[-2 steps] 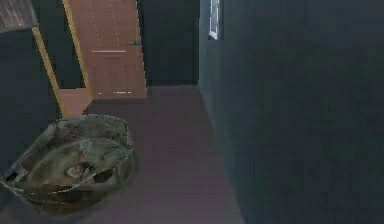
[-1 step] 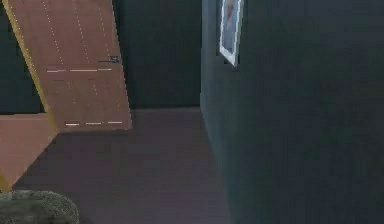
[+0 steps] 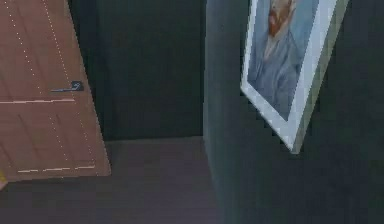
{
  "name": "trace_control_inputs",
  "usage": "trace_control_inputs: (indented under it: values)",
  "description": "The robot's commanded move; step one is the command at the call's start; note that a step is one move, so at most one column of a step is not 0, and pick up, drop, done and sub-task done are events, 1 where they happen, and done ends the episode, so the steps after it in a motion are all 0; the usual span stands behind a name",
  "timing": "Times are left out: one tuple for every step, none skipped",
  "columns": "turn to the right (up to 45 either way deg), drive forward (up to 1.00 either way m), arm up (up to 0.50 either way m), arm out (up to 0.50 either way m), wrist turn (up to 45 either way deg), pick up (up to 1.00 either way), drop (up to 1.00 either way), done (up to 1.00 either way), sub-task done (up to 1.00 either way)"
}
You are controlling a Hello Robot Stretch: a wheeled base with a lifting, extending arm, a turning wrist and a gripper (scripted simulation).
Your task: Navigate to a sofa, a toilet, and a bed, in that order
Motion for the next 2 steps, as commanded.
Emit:
trace_control_inputs:
  values:
    - [-45.0,0.00,0.00,0.00,0.0,0.00,0.00,0.00,0.00]
    - [-12.0,0.00,0.00,0.00,0.0,0.00,0.00,0.00,0.00]
